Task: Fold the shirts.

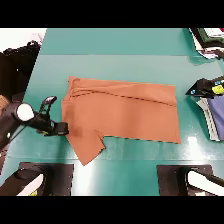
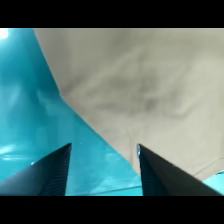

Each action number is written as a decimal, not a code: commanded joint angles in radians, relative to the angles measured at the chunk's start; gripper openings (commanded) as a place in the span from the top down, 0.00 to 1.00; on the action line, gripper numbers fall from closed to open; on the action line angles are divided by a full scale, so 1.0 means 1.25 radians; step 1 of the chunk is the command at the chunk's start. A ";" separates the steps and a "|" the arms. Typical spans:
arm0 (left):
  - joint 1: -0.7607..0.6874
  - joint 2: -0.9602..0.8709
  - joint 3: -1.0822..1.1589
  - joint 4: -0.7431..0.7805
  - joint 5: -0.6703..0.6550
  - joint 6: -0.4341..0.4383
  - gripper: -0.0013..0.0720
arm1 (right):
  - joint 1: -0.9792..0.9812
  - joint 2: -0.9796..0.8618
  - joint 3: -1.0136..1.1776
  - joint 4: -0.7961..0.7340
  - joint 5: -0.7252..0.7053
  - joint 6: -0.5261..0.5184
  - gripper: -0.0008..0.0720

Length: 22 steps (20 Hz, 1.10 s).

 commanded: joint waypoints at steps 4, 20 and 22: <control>0.000 0.053 -0.105 -0.058 0.063 -0.045 0.32 | 0.052 0.004 0.000 0.000 -0.011 -0.001 0.42; 0.000 0.053 -0.084 -0.176 0.143 0.010 0.95 | -0.070 0.094 -0.189 -0.028 0.022 -0.012 0.43; 0.000 0.053 -0.050 -0.180 0.138 0.034 0.95 | -0.141 0.133 -0.320 -0.074 0.020 -0.013 0.42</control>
